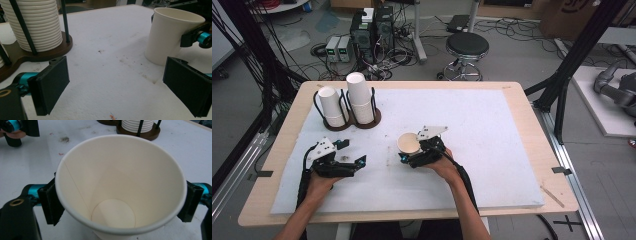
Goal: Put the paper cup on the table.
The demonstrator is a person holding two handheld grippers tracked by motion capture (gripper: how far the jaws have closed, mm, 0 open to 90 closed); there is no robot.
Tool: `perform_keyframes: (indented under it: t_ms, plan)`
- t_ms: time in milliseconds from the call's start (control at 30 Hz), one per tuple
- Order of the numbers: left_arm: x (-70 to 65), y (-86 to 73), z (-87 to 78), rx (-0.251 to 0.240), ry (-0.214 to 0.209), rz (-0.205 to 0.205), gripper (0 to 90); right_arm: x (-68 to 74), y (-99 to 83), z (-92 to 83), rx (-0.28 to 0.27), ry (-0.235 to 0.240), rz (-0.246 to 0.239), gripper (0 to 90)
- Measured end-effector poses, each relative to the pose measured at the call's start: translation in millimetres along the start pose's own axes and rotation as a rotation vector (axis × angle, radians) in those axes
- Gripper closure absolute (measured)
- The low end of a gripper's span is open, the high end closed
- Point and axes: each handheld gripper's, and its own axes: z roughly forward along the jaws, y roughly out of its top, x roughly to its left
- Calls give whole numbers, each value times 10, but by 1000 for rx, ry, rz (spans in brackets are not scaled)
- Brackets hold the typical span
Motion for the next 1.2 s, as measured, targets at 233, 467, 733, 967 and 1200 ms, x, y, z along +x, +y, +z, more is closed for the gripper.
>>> perform_keyframes:
  t_ms: [233,467,733,967,1200]
  plan:
    - [-1,-1,1,0,-2,0,66,6,-23,-66,4,6,2,149]
    - [-5,0,1,1,-5,5,66,-22,-58,-153,3,21,2,149]
    - [-10,2,0,-4,-13,-3,67,-64,-106,-267,15,34,-19,149]
    - [-16,-7,-1,-2,-18,-1,66,-106,-167,-369,20,40,-20,149]
    - [-8,-22,-15,-12,-41,4,66,-165,-251,-540,10,12,-7,150]
